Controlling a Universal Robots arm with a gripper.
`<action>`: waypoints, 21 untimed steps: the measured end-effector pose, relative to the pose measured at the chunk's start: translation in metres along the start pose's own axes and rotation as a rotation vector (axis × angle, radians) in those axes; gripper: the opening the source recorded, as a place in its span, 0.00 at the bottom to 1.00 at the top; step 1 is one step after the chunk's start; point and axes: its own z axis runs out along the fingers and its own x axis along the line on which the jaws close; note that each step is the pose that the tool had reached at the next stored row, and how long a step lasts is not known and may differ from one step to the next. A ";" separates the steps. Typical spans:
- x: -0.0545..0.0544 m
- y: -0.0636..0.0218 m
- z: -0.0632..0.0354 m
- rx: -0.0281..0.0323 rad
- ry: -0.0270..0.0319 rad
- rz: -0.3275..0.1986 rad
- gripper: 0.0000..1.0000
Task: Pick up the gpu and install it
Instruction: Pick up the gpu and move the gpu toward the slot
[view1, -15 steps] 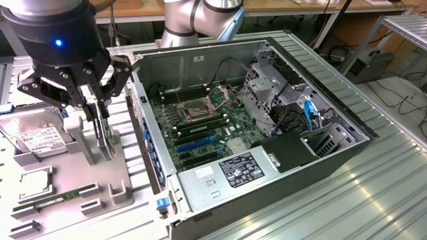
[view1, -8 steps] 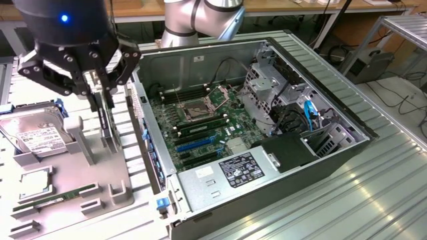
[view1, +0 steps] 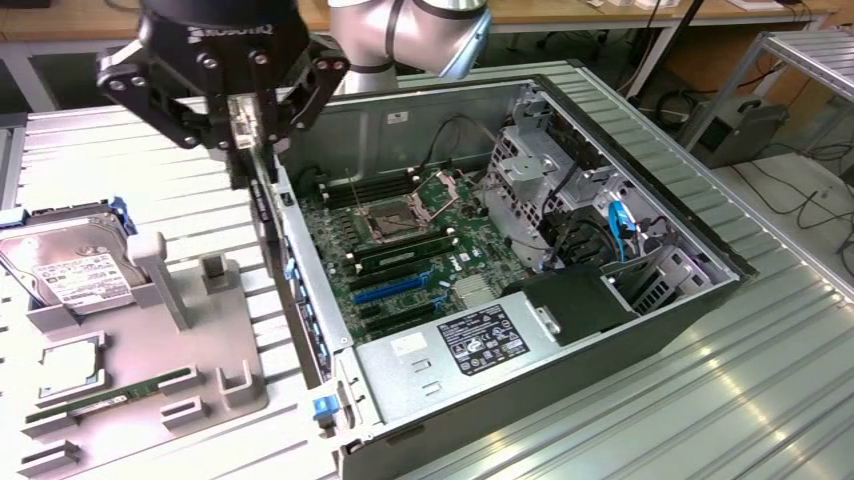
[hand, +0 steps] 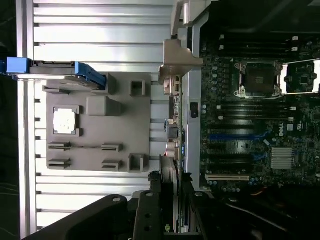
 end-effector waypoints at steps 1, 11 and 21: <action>-0.005 -0.0001 0.0000 -0.0001 0.0014 0.000 0.26; -0.063 -0.0005 0.0090 0.0018 0.0084 0.000 0.26; -0.114 0.0038 0.0293 0.0108 0.0096 0.000 0.26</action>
